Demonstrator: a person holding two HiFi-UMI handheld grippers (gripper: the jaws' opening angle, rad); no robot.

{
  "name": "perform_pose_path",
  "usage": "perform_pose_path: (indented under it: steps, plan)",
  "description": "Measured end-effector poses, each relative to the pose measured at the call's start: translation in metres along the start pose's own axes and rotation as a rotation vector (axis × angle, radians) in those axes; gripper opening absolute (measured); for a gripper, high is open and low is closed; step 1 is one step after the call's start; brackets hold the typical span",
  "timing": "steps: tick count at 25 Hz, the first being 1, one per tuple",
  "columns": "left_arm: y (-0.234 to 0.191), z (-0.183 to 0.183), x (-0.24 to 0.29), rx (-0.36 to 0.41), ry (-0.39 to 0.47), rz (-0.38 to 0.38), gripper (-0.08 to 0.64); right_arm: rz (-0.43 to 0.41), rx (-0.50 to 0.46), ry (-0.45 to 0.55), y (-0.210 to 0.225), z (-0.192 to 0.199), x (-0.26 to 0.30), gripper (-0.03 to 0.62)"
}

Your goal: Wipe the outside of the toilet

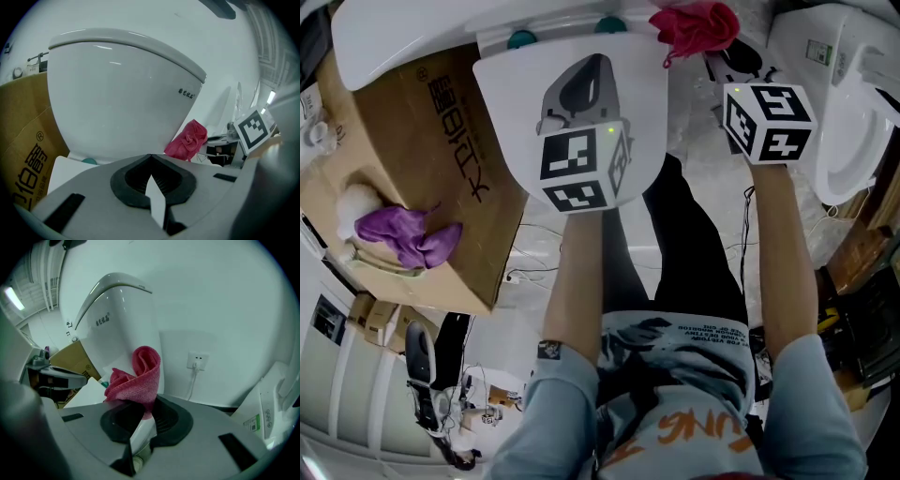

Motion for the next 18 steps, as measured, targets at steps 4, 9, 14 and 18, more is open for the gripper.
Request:
perform_pose_path:
  steps: [4,9,14,18]
  plan:
    - [-0.006,0.005,-0.008,-0.010,0.001,-0.008,0.024,0.021,-0.005,-0.024,-0.003,0.018,-0.012,0.064]
    - [-0.025,0.013,-0.027,-0.035,0.009,-0.037,0.024,-0.016,-0.049,-0.061,-0.033,0.034,-0.018,0.064]
    - [-0.053,0.025,-0.050,-0.062,0.014,-0.062,0.024,-0.082,-0.112,-0.075,-0.086,0.037,-0.013,0.064]
    - [-0.078,0.033,-0.068,-0.097,0.026,-0.096,0.023,-0.158,-0.197,-0.061,-0.136,0.026,0.000,0.065]
Point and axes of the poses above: the fingertips, and each gripper's own axes: x forward along the fingers, y to its right, z out of its underside, the point moved 5 cm from there along -x, backward along the fingers, and after that the axes turned 7 degrees about z, right-handed, at the moved point
